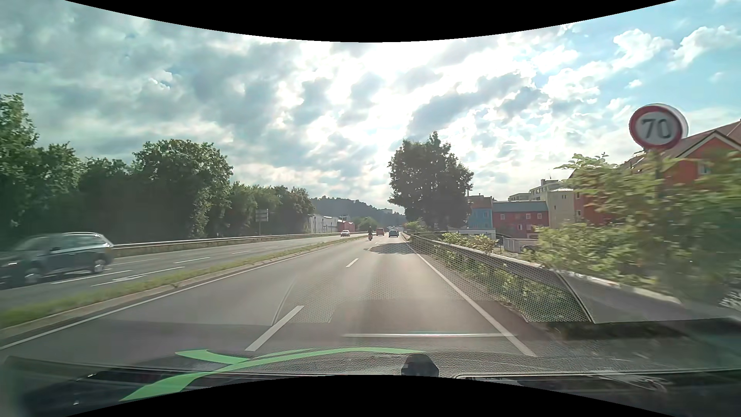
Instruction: Follow the waypoints while adhering to traffic rules and regulations
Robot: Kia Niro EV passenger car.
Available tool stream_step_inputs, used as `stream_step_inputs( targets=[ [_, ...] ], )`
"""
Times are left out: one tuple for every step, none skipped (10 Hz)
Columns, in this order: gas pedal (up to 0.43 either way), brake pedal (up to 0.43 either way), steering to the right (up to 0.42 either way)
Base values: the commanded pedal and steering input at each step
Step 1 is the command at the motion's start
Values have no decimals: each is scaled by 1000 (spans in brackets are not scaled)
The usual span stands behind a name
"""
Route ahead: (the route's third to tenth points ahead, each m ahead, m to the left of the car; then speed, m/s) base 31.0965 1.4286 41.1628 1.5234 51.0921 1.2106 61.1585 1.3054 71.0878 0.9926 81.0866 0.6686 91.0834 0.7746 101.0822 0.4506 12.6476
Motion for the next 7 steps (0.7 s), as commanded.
stream_step_inputs(
  targets=[
    [177, 0, -5],
    [177, 0, -5],
    [177, 0, -4],
    [177, 0, -4],
    [177, 0, -5],
    [177, 0, -4],
    [177, 0, -2]
  ],
)
